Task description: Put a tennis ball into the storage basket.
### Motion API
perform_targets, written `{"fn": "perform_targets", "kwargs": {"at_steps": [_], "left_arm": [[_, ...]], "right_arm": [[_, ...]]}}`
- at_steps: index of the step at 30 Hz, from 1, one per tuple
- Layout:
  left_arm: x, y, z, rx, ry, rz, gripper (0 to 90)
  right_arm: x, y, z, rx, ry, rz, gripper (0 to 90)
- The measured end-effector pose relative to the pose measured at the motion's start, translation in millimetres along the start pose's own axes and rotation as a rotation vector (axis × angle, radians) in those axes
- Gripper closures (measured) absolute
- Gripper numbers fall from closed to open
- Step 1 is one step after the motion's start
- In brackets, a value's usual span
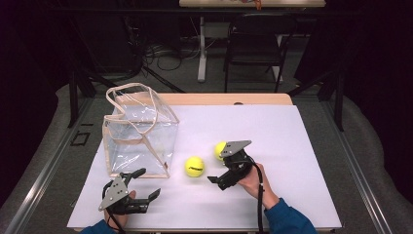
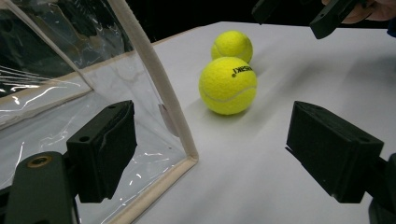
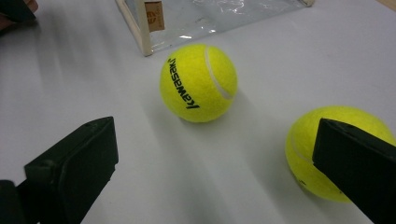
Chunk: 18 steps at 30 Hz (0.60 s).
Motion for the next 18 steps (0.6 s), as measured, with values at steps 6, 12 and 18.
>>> {"fn": "perform_targets", "kwargs": {"at_steps": [6, 12, 18], "left_arm": [[-0.3, 0.3, -0.4, 0.000, -0.001, -0.005, 15.9], [-0.4, 0.8, -0.6, 0.003, -0.002, -0.007, 15.9], [-0.3, 0.5, -0.5, 0.003, 0.001, -0.005, 15.9]], "right_arm": [[-0.6, -6.6, -7.3, -0.013, 0.016, -0.016, 0.0], [-1.6, -13.1, -13.4, -0.021, 0.022, -0.033, 0.0], [-0.7, -20.1, -16.8, -0.029, 0.029, -0.043, 0.0]]}}
Point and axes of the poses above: each handheld gripper's, and its own axes: y roughly backward along the jaws, z roughly out of its underside, x roughly to its right, the point moved 8 cm from there along -y, roughly forward along the jaws, and after that the axes turned 15 degrees about y, right-handed, at the moved point
